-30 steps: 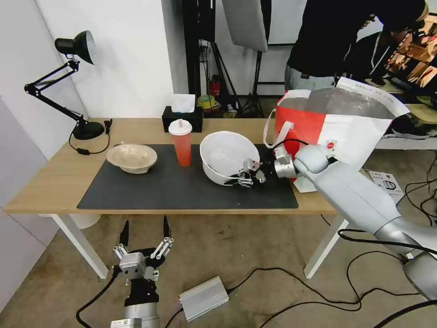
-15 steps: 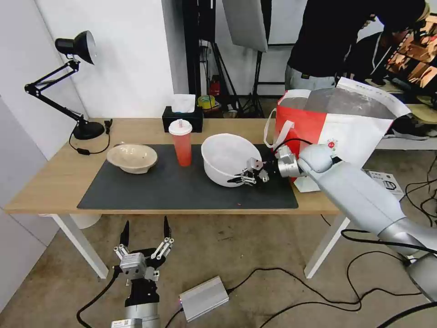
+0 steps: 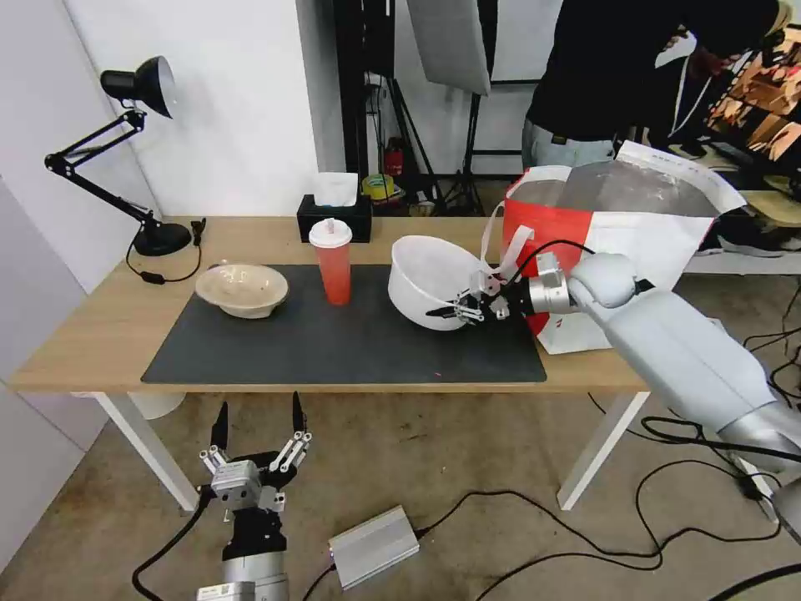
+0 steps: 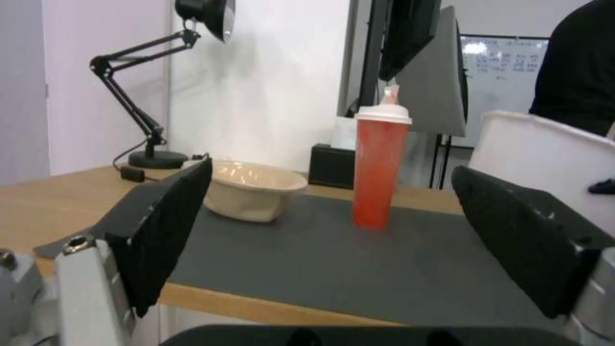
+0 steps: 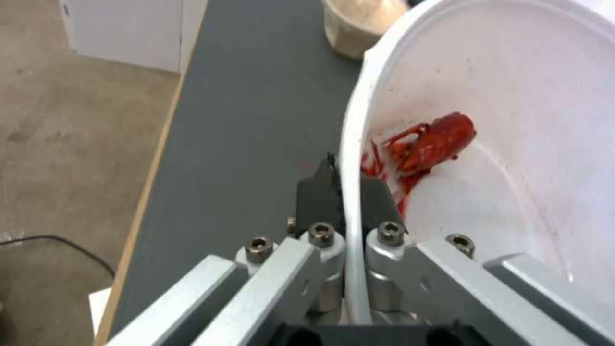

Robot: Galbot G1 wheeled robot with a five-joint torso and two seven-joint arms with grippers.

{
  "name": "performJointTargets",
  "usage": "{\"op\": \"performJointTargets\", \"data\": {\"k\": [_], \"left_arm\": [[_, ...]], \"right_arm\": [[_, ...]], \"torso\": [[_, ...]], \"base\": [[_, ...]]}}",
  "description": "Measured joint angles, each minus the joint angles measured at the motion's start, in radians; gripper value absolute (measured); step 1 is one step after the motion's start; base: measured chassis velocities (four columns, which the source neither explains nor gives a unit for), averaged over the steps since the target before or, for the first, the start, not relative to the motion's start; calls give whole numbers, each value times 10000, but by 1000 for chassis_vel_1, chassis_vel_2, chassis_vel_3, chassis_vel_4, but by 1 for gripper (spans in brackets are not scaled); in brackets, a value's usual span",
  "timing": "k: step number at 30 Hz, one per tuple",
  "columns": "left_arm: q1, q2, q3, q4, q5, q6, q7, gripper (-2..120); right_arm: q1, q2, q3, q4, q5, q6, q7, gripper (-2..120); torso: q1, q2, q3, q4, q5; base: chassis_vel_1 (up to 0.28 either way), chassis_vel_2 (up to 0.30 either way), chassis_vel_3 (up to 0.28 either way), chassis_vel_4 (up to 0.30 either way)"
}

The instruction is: Pick up the trash from the table and place it into the takeout bag.

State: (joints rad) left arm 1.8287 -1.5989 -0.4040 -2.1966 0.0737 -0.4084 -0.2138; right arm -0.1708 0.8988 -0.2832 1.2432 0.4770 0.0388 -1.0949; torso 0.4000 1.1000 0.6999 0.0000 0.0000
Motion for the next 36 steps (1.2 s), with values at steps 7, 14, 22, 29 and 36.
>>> {"op": "performJointTargets", "data": {"k": [7, 14, 22, 29, 36], "left_arm": [[16, 5, -35, -47, -6, 5, 9, 100], [29, 6, -13, -59, -7, 5, 15, 100], [23, 7, -14, -93, -14, 5, 16, 100], [1, 8, -46, -81, -27, -7, 12, 100], [-48, 7, -43, -12, -33, -12, 7, 100]], "right_arm": [[-64, -223, 32, 627, 259, -2, 160, 0], [-56, -229, -4, 899, 471, -13, 207, 0], [-37, 0, -212, 1008, 801, -89, 252, 0], [9, 158, -325, 1007, 1129, -176, 253, 0], [10, 146, -319, 1099, 1164, -184, 236, 0]], "torso": [[0, 0, 0, -1, 0], [0, 0, 0, -1, 0], [-1, 0, 0, 0, 0], [-2, 0, 0, 0, 0], [-2, 0, 0, 0, 0]], "base": [[0, 0, 0, 0], [0, 0, 0, 0], [0, 0, 0, 0], [0, 0, 0, 0], [0, 0, 0, 0]]}}
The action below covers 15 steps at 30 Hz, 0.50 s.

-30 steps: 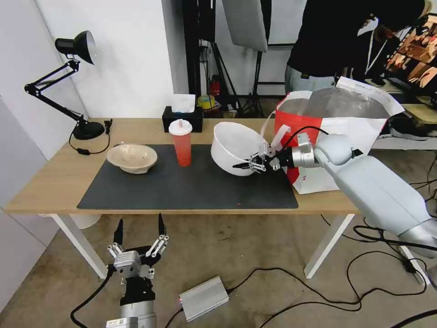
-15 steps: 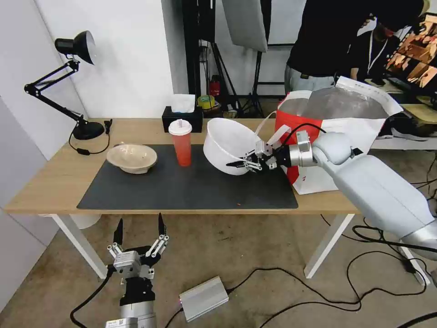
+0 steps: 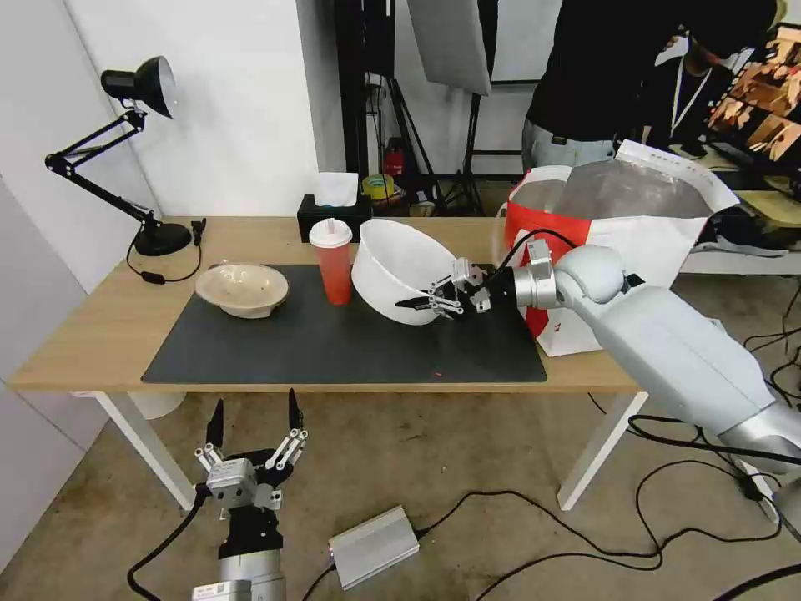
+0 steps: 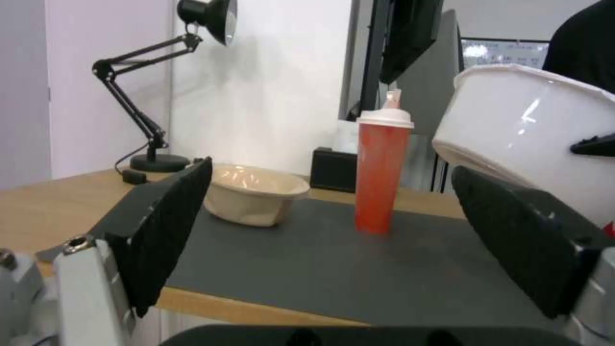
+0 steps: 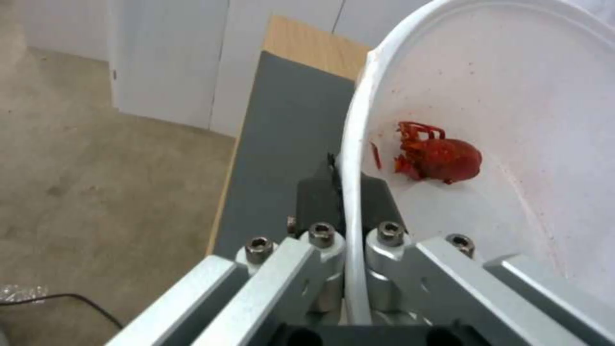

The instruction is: Pick up the trash from the table and place it into the takeout bag.

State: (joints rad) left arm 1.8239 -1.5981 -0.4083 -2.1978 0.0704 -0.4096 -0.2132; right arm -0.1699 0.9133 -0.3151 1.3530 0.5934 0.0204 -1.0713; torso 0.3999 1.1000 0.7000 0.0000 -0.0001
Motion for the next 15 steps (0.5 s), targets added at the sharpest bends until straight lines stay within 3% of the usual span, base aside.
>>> {"op": "performJointTargets", "data": {"k": [15], "left_arm": [[23, -5, 86, 45, 45, -28, -6, 100]], "right_arm": [[-25, -408, 261, 438, -103, 17, 3, 0]], "torso": [[0, 0, -1, 0, 0]], "base": [[0, 0, 0, 0]]}}
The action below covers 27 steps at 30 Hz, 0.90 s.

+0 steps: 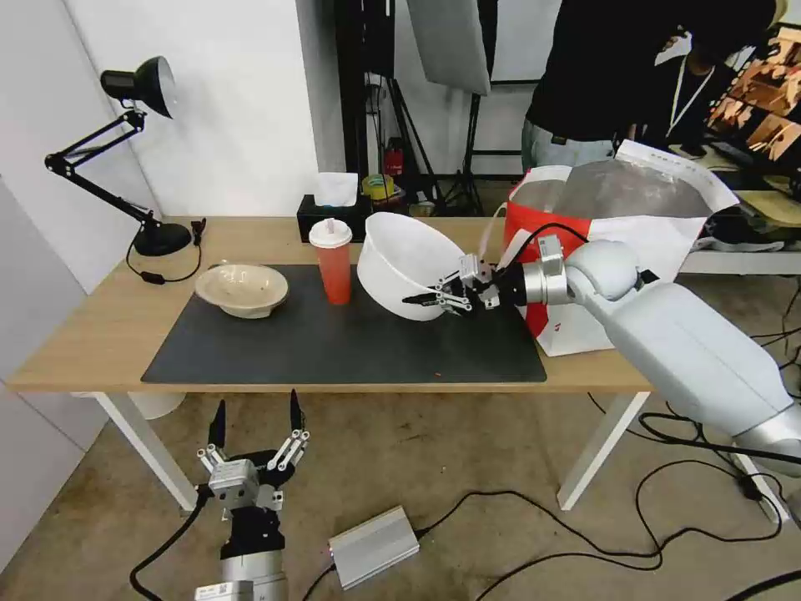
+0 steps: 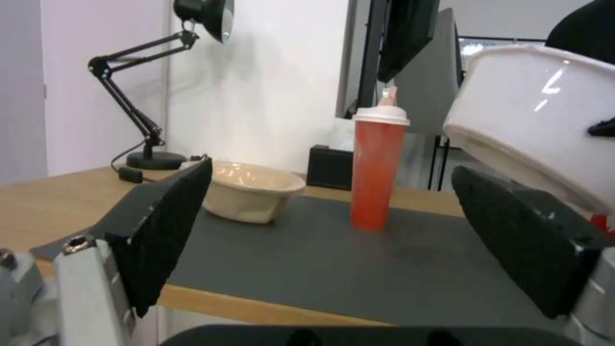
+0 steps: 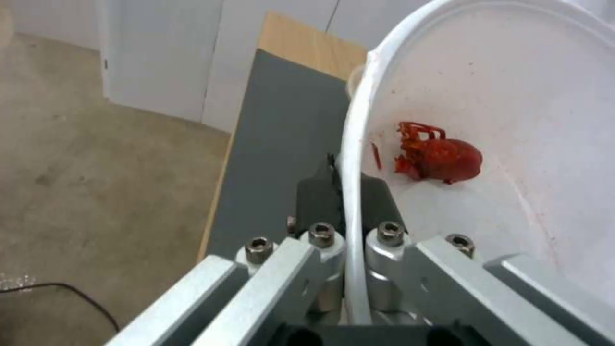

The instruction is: Pick up the trash from the table and place it into the takeout bag.

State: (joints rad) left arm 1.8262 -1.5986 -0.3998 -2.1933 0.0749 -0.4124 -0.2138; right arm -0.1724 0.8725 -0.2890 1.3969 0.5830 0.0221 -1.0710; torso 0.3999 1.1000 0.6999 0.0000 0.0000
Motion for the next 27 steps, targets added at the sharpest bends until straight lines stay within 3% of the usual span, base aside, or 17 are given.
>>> {"op": "performJointTargets", "data": {"k": [27], "left_arm": [[-37, 3, 45, 68, -2, -2, -6, 100]], "right_arm": [[909, -256, 613, 238, 507, -5, 73, 0]], "torso": [[1, 0, 1, 0, 1]], "base": [[0, 0, 0, 0]]}}
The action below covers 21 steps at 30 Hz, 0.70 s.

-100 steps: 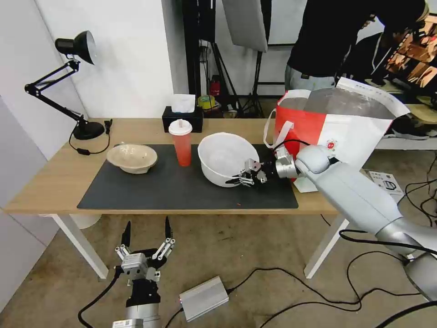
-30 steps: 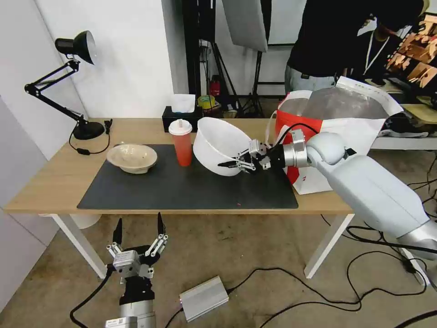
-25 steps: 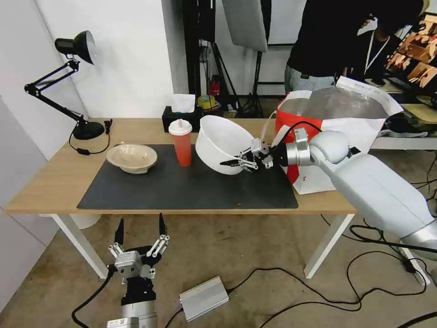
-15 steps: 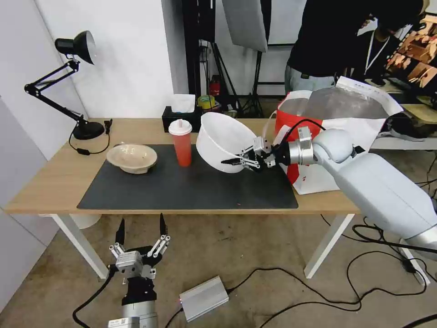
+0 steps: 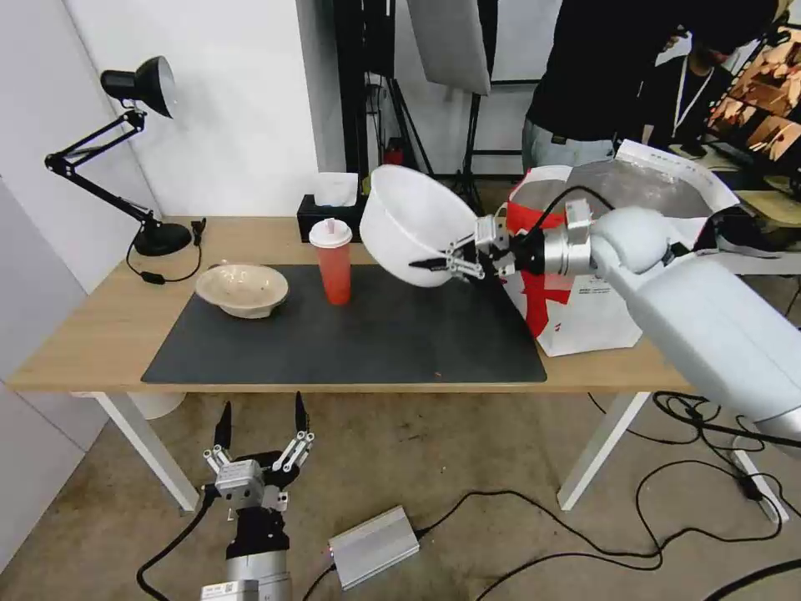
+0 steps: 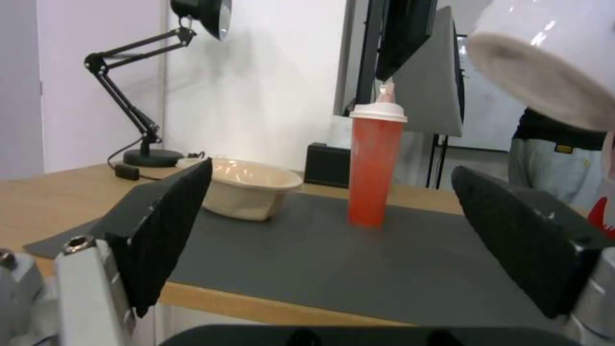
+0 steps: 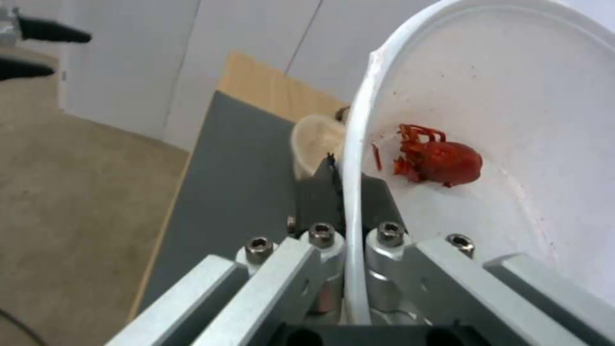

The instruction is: Pick up the trash from the table and place it into the takeout bag.

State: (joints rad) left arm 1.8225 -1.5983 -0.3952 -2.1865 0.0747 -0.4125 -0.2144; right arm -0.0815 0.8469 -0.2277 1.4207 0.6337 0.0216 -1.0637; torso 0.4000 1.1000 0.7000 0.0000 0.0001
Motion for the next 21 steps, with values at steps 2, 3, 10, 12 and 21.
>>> {"op": "performJointTargets", "data": {"k": [2, 3, 10, 12, 21], "left_arm": [[5, 0, 0, -6, 1, 0, 0, 100], [16, 1, 8, -23, 1, 0, 1, 100], [71, 0, 16, -96, 9, -19, 1, 100], [72, 0, 13, -114, 10, -30, 2, 100], [65, 0, -9, -132, 11, -72, 2, 100]], "right_arm": [[132, -16, 28, -47, 75, -8, 2, 0], [273, -28, 50, -104, 141, -15, 4, 0], [851, -111, 111, -450, 399, -28, 13, 0], [991, -129, 125, -558, 463, -29, 15, 0], [1366, -148, 236, -942, 602, -36, 25, 0]], "torso": [[0, 0, 0, 0, 0], [0, 0, 0, 0, -1], [0, 0, 0, 0, -1], [0, 0, 0, 0, 0], [0, 0, 0, 0, 0]], "base": [[0, 0, 0, 0], [0, 0, 0, 0], [0, 0, 0, 0], [0, 0, 0, 0], [0, 0, 0, 0]]}}
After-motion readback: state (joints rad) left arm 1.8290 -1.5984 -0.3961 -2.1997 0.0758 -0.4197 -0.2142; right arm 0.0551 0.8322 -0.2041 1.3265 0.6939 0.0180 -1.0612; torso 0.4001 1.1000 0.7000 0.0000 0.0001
